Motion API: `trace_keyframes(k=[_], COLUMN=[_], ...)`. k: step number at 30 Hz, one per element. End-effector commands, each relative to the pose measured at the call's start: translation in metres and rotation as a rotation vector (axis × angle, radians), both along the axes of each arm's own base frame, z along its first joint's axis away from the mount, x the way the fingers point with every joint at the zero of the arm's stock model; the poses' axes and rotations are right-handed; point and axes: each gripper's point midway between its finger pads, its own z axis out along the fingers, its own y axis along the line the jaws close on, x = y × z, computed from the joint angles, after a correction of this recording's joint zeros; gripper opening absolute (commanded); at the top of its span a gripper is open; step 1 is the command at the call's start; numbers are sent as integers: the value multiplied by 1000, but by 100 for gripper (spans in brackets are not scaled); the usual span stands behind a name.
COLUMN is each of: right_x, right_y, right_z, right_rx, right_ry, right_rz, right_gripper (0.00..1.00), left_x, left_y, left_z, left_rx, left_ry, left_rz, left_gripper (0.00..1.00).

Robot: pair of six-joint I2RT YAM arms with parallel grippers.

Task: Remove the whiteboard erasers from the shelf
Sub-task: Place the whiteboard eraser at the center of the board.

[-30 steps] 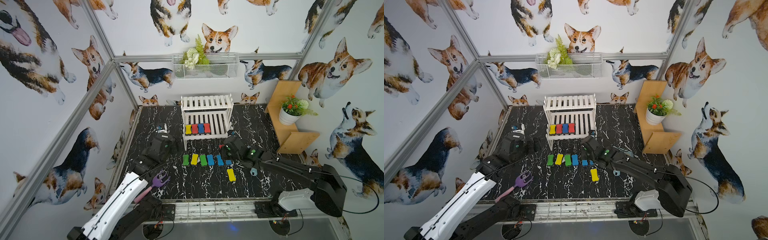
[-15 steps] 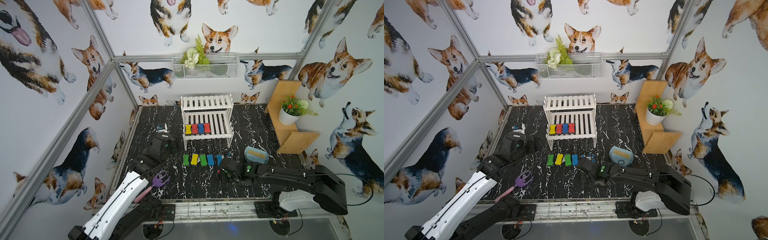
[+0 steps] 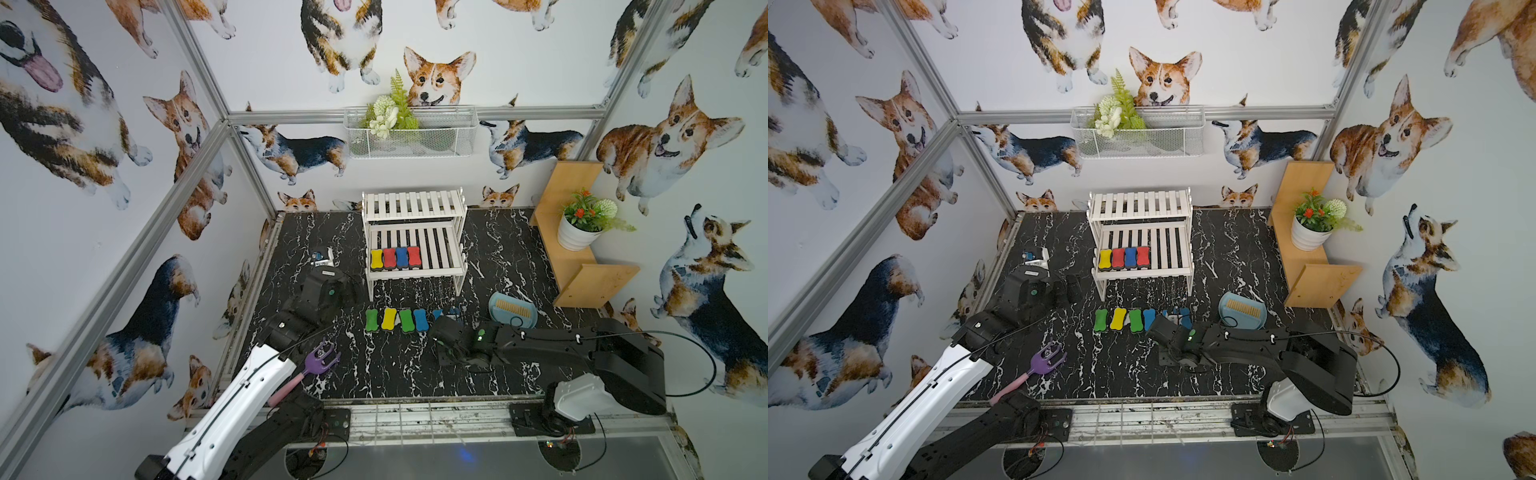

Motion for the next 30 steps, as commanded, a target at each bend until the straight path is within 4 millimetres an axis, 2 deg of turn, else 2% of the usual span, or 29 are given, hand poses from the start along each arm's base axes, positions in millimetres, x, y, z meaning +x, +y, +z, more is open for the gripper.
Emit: trace_keyframes(k=[1, 4, 10, 14, 17, 22, 26, 30], right_x=[10, 15, 17, 20, 26, 45, 74, 112], right_y=[-2, -3, -1, 2, 8, 27, 32, 35], right_z=[0, -2, 2, 15, 41, 111, 158, 180], right_rx=[-18, -22, -13, 0, 47, 152, 134, 169], right_ry=[-33, -36, -46, -69, -121, -282, -427, -480], right_rz=[-35, -43, -34, -23, -12, 44, 75, 54], right_gripper=[32, 34, 54, 55, 55, 54, 55, 55], left_x=[0, -1, -1, -1, -1, -1, -2, -3], left_y=[0, 1, 2, 1, 0, 1, 1, 3], left_z=[-1, -2, -1, -1, -1, -3, -7, -8], left_rx=[0, -1, 2, -1, -3, 1, 0, 3], left_ry=[0, 1, -2, -2, -1, 2, 8, 4], left_rz=[1, 1, 3, 0, -4, -4, -5, 3], left_gripper=[99, 99, 99, 99, 99, 99, 99, 99])
